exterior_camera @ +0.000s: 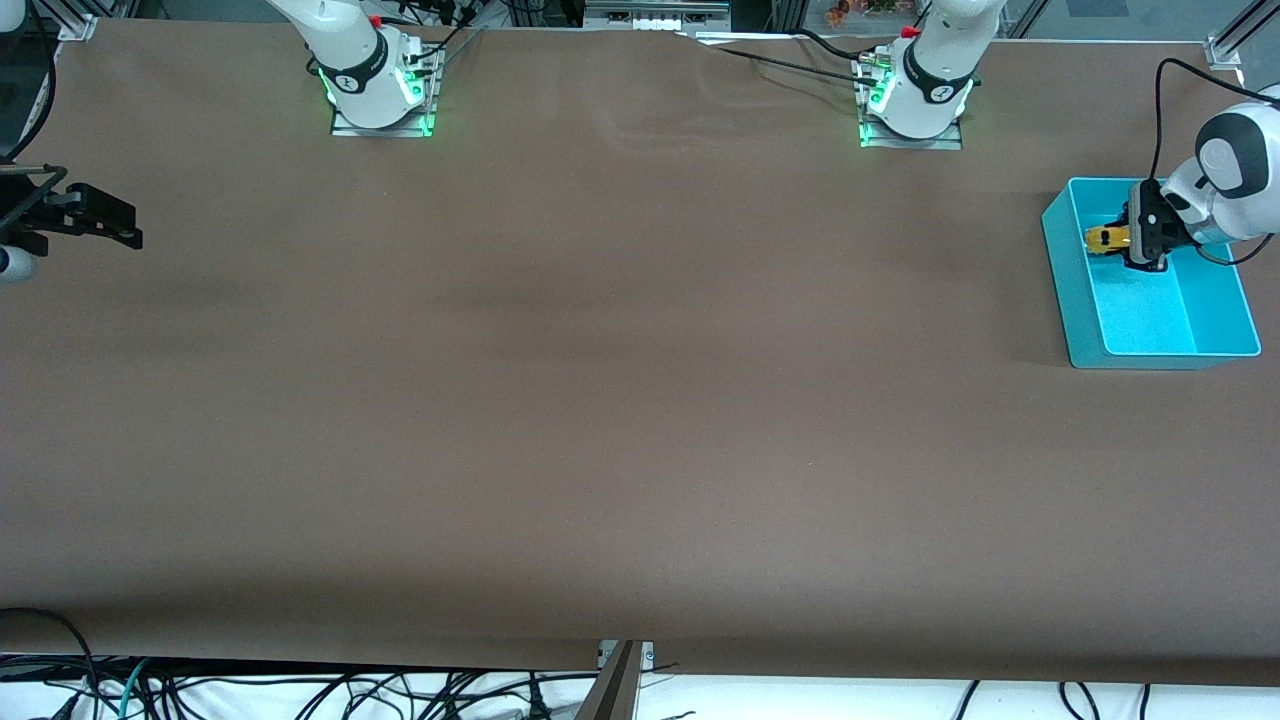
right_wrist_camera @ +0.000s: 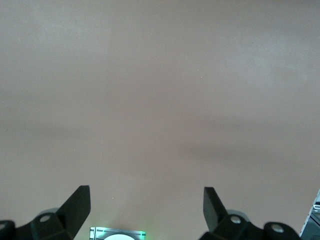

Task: Wind and store yellow beetle car
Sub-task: 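Lower the car into the cyan bin and open the left gripper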

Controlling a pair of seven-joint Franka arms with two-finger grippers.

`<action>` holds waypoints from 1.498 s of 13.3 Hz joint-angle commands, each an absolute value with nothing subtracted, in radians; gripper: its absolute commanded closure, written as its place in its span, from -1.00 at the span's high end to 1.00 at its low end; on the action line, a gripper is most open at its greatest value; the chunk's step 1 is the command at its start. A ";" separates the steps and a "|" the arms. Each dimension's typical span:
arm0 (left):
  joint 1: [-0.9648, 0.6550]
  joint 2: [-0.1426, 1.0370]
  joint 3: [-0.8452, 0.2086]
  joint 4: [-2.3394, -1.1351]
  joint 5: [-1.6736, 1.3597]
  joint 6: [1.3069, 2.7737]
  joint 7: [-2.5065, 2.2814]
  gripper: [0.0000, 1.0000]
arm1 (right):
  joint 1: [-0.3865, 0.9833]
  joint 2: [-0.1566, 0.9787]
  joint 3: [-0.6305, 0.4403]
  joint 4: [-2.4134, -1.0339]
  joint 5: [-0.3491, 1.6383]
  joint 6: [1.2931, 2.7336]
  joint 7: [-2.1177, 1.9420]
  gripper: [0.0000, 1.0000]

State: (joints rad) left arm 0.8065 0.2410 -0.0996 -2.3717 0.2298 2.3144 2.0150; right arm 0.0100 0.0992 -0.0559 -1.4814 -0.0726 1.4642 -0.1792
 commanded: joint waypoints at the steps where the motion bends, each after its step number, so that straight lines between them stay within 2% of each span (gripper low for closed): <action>1: 0.850 0.239 -0.110 -2.390 0.255 2.332 2.031 1.00 | -0.002 0.092 -0.051 -1.489 -0.058 1.471 -0.178 1.00; 4: 0.844 0.226 -0.112 -2.381 0.255 2.329 2.022 1.00 | -0.002 0.092 -0.051 -1.489 -0.058 1.471 -0.178 1.00; 8: 0.783 0.138 -0.118 -2.283 0.236 2.298 2.031 1.00 | -0.002 0.092 -0.051 -1.489 -0.058 1.471 -0.178 1.00; 12: 0.643 0.124 -0.117 -2.094 0.080 2.131 1.994 1.00 | -0.002 0.092 -0.051 -1.489 -0.058 1.471 -0.178 1.00; 15: 0.557 0.063 -0.118 -2.028 0.054 2.021 1.647 1.00 | -0.002 0.092 -0.051 -1.489 -0.058 1.471 -0.178 1.00; 18: 0.464 0.026 -0.123 -1.906 0.054 1.809 1.273 1.00 | -0.002 0.092 -0.051 -1.489 -0.058 1.471 -0.172 1.00; 20: 0.410 -0.014 -0.124 -1.887 0.051 1.757 1.087 1.00 | 0.002 0.092 -0.051 -1.489 -0.058 1.471 -0.167 1.00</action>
State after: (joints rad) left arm 0.4520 0.0201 -0.1322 -1.9114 0.0696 1.8137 1.2340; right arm 0.0097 0.0993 -0.0559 -1.4815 -0.0726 1.4643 -0.1790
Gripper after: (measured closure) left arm 0.000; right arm 0.000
